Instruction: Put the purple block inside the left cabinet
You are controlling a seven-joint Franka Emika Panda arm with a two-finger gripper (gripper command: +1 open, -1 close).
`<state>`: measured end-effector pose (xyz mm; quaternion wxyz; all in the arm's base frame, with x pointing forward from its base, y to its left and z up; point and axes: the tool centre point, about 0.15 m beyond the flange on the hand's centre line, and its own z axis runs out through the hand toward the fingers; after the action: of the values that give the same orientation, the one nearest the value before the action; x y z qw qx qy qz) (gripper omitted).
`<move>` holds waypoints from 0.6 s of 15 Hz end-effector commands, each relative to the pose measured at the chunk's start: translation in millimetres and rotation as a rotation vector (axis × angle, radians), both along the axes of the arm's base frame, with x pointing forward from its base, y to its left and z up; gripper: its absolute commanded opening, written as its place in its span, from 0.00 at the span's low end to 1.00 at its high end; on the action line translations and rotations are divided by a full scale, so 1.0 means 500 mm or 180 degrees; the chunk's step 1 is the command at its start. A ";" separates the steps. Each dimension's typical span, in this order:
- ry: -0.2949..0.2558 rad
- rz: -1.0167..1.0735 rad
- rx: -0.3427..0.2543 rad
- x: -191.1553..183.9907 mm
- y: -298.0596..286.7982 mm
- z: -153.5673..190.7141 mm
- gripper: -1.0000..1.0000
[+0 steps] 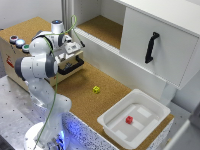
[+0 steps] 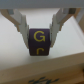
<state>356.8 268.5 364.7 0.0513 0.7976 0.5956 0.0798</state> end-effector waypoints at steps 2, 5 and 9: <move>0.0088 -0.0583 0.0007 0.180 0.013 0.159 0.00; 0.0186 -0.1183 0.0073 0.317 0.009 0.208 0.00; 0.0116 -0.1944 0.0267 0.444 -0.007 0.254 0.00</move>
<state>474.9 253.1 455.2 0.0259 0.8935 0.4198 0.1575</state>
